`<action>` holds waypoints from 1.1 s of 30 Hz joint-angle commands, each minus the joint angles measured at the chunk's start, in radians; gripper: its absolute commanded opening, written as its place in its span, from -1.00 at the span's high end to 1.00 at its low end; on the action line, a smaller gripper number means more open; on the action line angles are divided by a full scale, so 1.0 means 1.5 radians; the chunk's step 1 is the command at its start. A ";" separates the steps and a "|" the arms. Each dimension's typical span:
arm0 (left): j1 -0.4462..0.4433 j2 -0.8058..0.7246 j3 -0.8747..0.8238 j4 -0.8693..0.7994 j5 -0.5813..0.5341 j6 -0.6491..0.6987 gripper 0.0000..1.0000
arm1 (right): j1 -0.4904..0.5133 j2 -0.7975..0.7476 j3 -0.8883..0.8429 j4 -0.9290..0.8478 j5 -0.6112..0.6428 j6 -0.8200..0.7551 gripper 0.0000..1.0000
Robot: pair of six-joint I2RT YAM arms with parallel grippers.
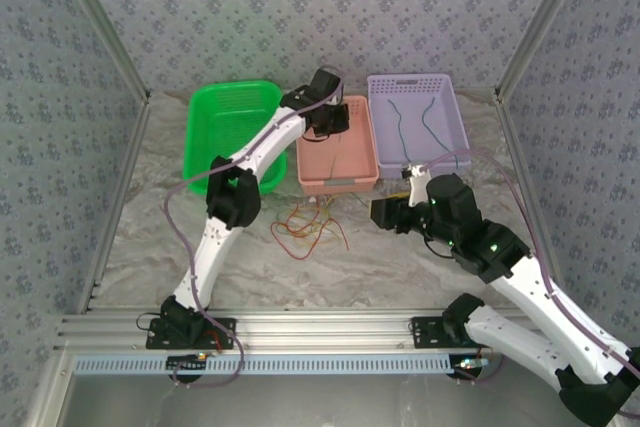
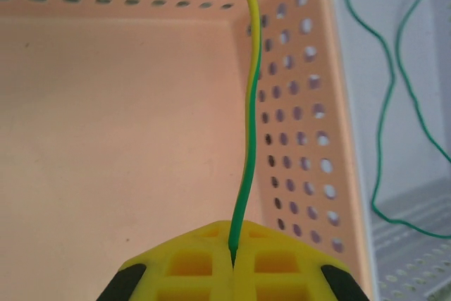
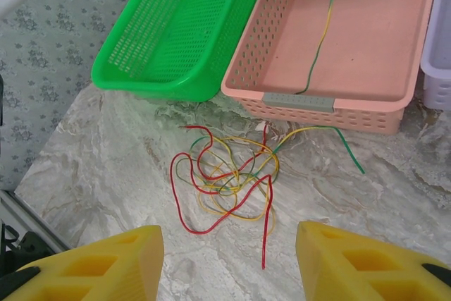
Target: Untangle the cables
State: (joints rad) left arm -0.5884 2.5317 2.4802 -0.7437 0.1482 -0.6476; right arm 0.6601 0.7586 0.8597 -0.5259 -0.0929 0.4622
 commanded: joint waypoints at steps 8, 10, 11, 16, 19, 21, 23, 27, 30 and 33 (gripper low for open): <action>0.017 0.048 0.050 -0.013 0.064 -0.062 0.46 | -0.027 -0.009 -0.010 -0.023 -0.010 0.017 -0.12; 0.016 0.036 0.052 -0.020 0.068 -0.065 0.20 | -0.035 -0.010 -0.009 -0.028 -0.003 0.017 -0.13; 0.015 0.024 0.051 -0.024 0.066 -0.065 0.09 | -0.040 -0.010 -0.010 -0.030 -0.004 0.018 -0.14; -0.003 -0.068 0.048 -0.052 0.021 -0.061 -0.23 | -0.063 -0.012 -0.007 -0.033 -0.006 0.019 -0.15; -0.012 -0.140 0.036 -0.071 -0.018 -0.060 -0.23 | -0.068 -0.013 -0.004 -0.040 0.004 0.019 -0.14; -0.020 -0.202 0.009 -0.084 -0.062 -0.049 -0.21 | -0.069 -0.012 -0.006 -0.046 0.014 0.020 -0.12; -0.031 -0.282 -0.058 -0.086 -0.102 -0.035 -0.20 | -0.067 -0.012 -0.011 -0.047 0.025 0.031 -0.10; -0.039 -0.469 -0.314 -0.029 -0.137 -0.038 -0.16 | -0.048 0.003 -0.029 -0.070 0.038 0.051 -0.04; -0.041 -0.622 -0.583 0.039 -0.140 -0.085 -0.11 | 0.005 0.029 -0.057 -0.053 0.057 0.089 -0.01; -0.055 -0.773 -0.847 0.135 -0.138 -0.149 -0.08 | 0.084 0.070 -0.082 0.008 0.079 0.106 -0.02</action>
State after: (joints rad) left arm -0.6571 1.4372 1.4853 -0.6216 -0.0284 -0.7807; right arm 0.7078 0.8238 0.7704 -0.5606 -0.0223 0.5674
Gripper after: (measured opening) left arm 0.542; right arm 0.508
